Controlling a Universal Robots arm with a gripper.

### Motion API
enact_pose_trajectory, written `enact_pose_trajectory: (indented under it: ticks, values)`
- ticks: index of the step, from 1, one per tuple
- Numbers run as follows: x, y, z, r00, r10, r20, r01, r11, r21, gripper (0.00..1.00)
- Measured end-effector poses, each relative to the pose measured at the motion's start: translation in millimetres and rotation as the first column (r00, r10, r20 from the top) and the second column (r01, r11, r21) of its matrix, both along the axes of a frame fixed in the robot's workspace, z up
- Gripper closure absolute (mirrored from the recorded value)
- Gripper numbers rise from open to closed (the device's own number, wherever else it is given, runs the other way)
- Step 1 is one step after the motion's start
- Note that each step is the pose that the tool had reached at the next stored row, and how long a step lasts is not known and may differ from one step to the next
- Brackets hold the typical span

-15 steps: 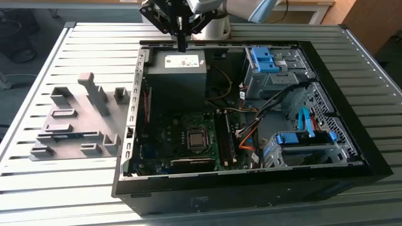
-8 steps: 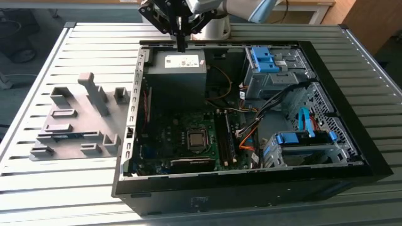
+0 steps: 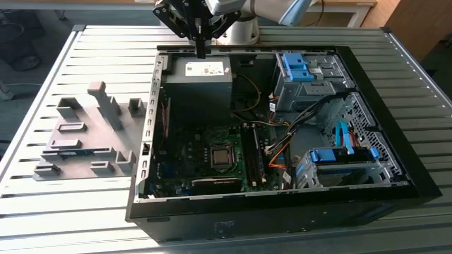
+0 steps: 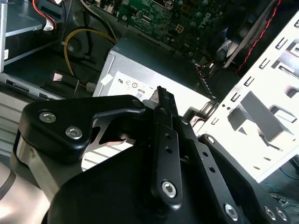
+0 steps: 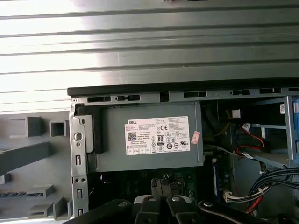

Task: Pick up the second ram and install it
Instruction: 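Reach for the second ram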

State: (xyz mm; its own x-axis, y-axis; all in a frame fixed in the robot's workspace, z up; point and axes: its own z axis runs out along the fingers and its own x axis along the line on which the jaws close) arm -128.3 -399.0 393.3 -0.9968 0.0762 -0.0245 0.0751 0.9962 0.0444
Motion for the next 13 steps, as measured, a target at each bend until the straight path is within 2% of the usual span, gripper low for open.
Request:
enact_pose_trajectory:
  ticks: [13]
  values:
    - [-11.0,0.0,0.0,1.0000,0.000,0.0000,0.000,1.0000,0.0001,0.89]
